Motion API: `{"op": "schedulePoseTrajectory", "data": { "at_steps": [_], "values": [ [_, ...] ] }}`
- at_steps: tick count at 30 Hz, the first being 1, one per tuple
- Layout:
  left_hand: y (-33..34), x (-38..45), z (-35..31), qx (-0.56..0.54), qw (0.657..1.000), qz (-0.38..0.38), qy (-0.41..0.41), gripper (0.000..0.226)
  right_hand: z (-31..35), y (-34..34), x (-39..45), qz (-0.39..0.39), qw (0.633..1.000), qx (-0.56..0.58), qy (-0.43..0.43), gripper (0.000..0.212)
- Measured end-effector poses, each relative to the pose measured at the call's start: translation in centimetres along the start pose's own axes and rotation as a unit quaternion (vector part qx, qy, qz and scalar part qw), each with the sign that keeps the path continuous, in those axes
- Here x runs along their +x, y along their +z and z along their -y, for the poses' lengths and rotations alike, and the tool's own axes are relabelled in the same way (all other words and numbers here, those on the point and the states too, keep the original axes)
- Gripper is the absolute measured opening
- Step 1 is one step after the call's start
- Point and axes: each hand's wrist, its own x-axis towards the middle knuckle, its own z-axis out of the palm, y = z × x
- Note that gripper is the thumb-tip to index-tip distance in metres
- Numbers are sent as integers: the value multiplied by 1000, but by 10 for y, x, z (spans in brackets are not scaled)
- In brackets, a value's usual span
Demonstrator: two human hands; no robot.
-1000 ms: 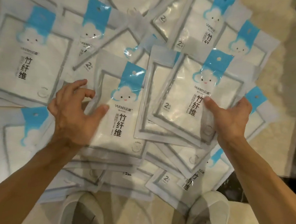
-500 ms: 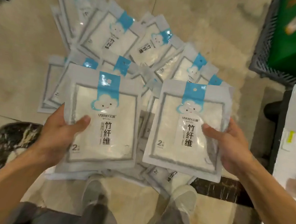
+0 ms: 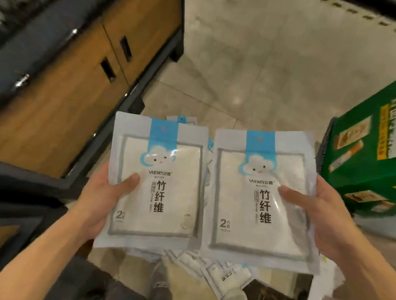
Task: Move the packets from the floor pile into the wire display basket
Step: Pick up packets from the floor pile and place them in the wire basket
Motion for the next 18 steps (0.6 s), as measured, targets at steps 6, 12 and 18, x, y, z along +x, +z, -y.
{"op": "schedulePoseTrajectory", "data": {
  "at_steps": [6, 12, 18],
  "values": [
    [-37, -116, -142, -65, 995, 23, 67, 48, 145, 58, -108, 44, 996, -11, -78, 35],
    [-91, -214, -246, -89, 984, -2, 151, 51, 248, 102, -199, 72, 985, -9, -155, 41],
    [-113, -311, -289, -103, 967, -66, 225, 41, 298, 138, -250, 133, 964, -7, -230, 42]
  ]
}}
